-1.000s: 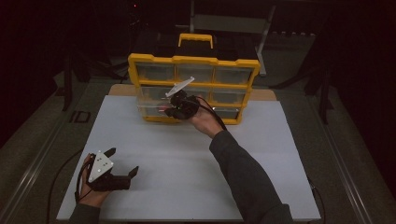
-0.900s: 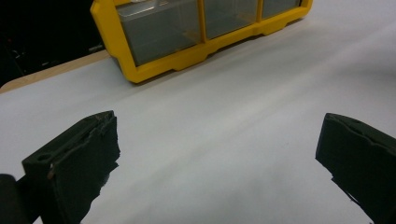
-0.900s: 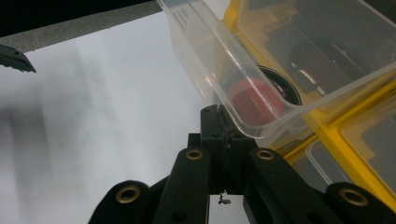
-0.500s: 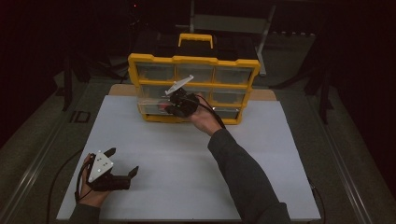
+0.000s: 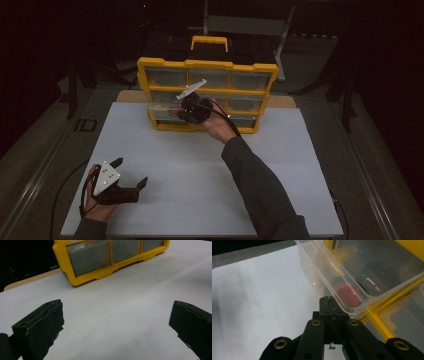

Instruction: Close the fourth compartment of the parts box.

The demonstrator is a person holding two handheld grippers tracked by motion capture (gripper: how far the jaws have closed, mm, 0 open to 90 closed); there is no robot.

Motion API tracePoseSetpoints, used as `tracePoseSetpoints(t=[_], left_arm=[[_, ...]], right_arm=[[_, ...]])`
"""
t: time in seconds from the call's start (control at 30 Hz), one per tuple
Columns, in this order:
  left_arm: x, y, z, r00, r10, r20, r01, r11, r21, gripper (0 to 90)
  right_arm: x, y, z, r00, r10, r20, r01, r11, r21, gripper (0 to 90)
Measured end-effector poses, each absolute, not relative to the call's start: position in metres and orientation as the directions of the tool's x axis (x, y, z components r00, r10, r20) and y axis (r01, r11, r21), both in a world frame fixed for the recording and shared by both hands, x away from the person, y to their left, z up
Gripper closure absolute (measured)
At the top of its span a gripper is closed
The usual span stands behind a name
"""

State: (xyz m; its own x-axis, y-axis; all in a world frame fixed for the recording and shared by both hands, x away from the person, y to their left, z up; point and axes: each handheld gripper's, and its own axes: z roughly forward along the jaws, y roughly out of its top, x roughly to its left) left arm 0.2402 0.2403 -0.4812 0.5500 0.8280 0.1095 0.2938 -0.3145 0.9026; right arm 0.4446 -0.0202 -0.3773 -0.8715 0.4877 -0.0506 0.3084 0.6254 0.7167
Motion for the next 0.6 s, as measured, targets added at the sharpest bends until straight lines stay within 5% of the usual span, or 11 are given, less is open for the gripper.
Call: tracePoseSetpoints(t=[0.6], left_arm=[[0.2404, 0.2405, -0.4815, 0.552, 0.827, 0.108, 0.294, -0.314, 0.902, 0.0]], right_arm=[[0.4496, -0.0189, -0.3764, -0.857, 0.510, -0.073, 0.312, 0.626, 0.715, 89.8]])
